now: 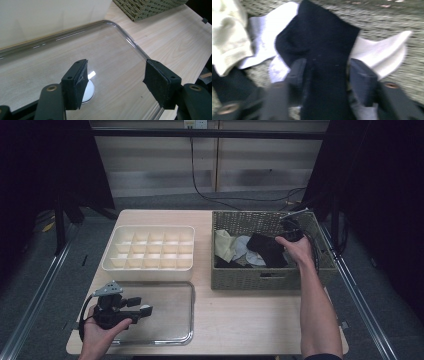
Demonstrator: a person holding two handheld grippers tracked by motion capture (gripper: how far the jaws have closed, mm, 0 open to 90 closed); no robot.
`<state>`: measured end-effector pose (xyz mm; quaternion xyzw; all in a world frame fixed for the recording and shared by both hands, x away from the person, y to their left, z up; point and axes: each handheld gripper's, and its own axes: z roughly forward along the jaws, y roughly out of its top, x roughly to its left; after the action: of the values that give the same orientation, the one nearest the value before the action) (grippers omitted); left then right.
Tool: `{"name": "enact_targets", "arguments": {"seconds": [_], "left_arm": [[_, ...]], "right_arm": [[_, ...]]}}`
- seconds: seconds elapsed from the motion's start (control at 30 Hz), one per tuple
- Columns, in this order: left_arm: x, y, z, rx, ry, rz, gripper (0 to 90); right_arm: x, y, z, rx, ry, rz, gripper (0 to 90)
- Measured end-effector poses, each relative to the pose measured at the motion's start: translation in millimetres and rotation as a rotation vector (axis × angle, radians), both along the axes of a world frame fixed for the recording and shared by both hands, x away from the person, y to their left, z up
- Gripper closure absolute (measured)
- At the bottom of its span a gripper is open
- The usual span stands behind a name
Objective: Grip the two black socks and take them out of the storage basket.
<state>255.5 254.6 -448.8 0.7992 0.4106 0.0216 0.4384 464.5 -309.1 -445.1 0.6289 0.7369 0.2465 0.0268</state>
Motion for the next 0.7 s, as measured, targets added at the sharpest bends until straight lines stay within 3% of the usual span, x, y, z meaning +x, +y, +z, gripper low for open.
{"name": "enact_targets", "arguments": {"seconds": [0.13, 0.2, 0.43, 0.7], "left_arm": [[0.2, -0.1, 0.9, 0.005, -0.006, -0.004, 35.4], [0.2, -0.5, 1.0, 0.004, -0.006, -0.004, 35.5], [0.9, -1.1, 0.8, 0.001, -0.004, -0.002, 35.4], [1.8, -1.9, 1.9, 0.003, -0.010, 0.000, 35.4]], "right_arm": [[0.2, 2.4, -2.0, 0.037, 0.037, 0.027, 75.5], [-0.7, 3.3, -0.3, 0.050, 0.031, 0.038, 84.0], [-6.1, 5.0, 12.2, 0.073, -0.064, 0.052, 85.7], [-17.5, 8.1, 43.1, 0.102, -0.169, 0.068, 85.5]]}}
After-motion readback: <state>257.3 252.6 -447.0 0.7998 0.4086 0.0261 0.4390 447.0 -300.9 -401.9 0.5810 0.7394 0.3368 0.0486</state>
